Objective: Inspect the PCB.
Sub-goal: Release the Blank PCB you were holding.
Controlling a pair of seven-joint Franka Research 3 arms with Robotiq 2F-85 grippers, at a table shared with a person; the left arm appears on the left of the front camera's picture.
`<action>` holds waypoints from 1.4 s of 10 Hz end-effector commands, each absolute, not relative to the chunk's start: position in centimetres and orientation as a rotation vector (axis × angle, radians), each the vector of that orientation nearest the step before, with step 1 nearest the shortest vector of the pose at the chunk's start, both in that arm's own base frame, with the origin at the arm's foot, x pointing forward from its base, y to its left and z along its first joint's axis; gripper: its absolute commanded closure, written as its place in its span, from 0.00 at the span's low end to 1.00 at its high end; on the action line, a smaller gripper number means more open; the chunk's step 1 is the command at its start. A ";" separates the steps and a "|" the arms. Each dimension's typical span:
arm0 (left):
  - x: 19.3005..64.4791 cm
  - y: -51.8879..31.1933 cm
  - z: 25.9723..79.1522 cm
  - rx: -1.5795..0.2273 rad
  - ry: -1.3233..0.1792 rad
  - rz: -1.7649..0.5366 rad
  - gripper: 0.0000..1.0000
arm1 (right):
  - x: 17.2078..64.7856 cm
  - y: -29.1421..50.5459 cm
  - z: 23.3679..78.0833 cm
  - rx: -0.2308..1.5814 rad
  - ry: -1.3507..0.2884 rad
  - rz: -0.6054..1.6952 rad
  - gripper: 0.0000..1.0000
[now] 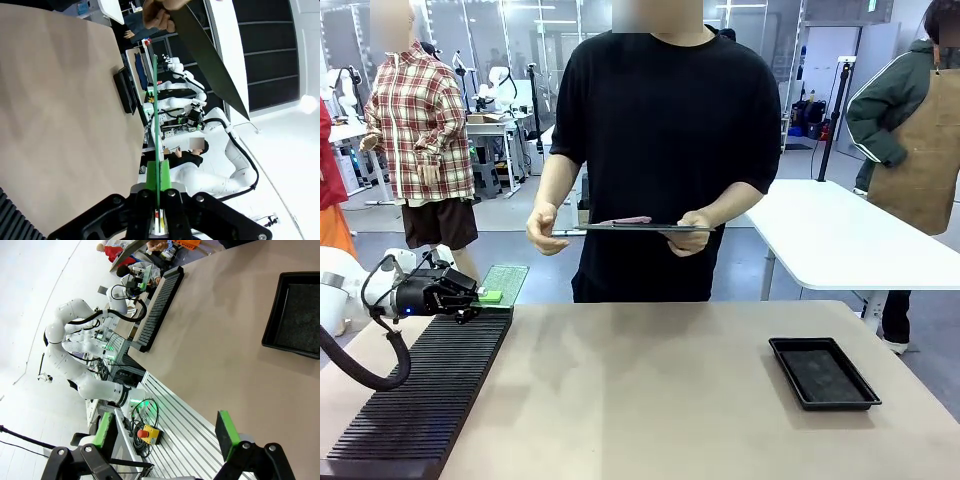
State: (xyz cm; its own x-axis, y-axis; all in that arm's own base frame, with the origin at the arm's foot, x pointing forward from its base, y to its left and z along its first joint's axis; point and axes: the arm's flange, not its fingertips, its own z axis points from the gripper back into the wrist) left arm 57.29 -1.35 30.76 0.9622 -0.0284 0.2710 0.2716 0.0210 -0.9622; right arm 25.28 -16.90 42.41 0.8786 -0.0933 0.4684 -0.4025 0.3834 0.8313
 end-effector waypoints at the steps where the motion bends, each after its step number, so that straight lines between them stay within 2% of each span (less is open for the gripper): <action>1: 57.3 -1.5 30.8 -1.538 -0.194 -0.236 0.97 | 25.5 -17.1 42.6 1.176 -0.505 0.221 0.00; 14: 57.3 -1.5 30.8 -1.538 -0.194 -0.236 0.97 | 25.5 -17.1 42.6 1.176 -0.505 0.221 0.00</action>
